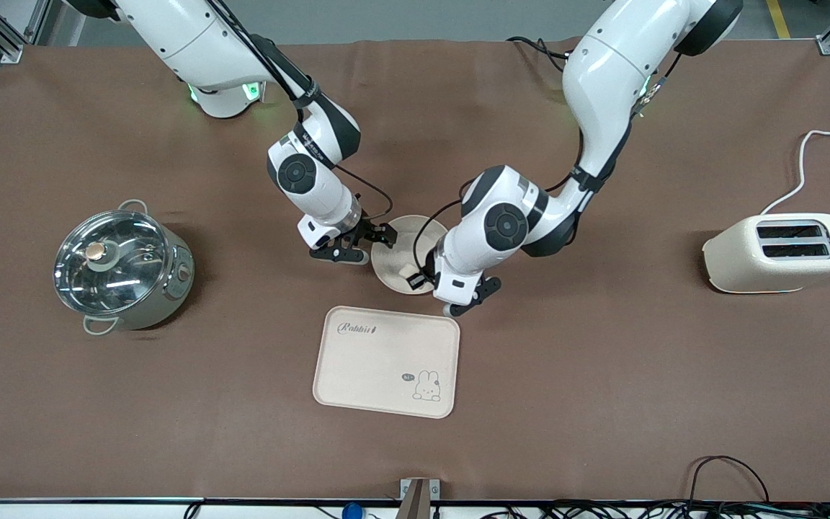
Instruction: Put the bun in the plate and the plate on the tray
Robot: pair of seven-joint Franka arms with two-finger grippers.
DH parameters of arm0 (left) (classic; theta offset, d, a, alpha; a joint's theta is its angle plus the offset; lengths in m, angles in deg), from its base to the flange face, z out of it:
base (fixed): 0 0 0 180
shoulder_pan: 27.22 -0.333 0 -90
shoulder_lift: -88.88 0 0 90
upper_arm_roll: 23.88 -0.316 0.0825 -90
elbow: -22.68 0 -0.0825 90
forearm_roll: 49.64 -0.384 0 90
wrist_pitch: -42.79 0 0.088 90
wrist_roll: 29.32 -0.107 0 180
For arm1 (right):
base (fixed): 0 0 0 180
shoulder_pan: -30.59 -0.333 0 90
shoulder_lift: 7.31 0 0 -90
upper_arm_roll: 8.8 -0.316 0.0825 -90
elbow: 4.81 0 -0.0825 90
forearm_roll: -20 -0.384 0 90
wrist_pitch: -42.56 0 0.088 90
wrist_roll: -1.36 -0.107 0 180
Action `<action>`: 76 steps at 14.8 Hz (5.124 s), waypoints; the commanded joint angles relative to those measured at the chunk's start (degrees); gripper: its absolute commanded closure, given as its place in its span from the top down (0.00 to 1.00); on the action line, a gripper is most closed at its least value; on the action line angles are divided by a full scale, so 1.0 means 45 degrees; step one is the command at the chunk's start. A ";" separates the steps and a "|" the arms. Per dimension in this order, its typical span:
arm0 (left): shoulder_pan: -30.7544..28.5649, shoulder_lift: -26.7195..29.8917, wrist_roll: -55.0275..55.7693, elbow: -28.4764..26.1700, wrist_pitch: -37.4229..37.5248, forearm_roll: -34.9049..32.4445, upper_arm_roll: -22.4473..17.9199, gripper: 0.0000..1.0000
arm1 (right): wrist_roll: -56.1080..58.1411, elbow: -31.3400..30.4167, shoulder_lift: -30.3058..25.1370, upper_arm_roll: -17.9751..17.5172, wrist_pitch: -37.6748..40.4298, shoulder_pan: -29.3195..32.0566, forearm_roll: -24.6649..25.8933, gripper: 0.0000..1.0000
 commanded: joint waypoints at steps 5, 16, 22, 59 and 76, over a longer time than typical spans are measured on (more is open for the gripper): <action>0.0290 -0.0188 0.0958 0.0017 -0.0609 0.0216 -0.0056 0.44 | -0.0260 0.0150 0.0154 0.0424 0.0077 -0.0562 0.0251 0.96; -0.3454 0.3344 -0.7194 0.0173 0.4406 -0.4237 -0.0154 1.00 | -0.0201 0.1087 0.0680 0.0873 0.0136 -0.0602 0.0251 0.50; -0.5801 0.5765 -1.0697 0.0173 0.7802 -0.4178 -0.0037 1.00 | -0.0201 0.1596 0.1072 0.2278 0.0136 -0.1909 0.0270 0.45; -0.4944 1.0125 -1.4256 -0.0764 0.9996 -0.3182 -0.3337 1.00 | 0.1009 0.8216 0.4683 0.0971 -0.0350 0.1312 0.0036 0.00; -0.4964 1.0066 -1.4199 -0.0726 0.9996 -0.3202 -0.3337 1.00 | 0.2651 0.4740 0.4275 -0.1255 -0.2696 0.3791 0.0075 0.13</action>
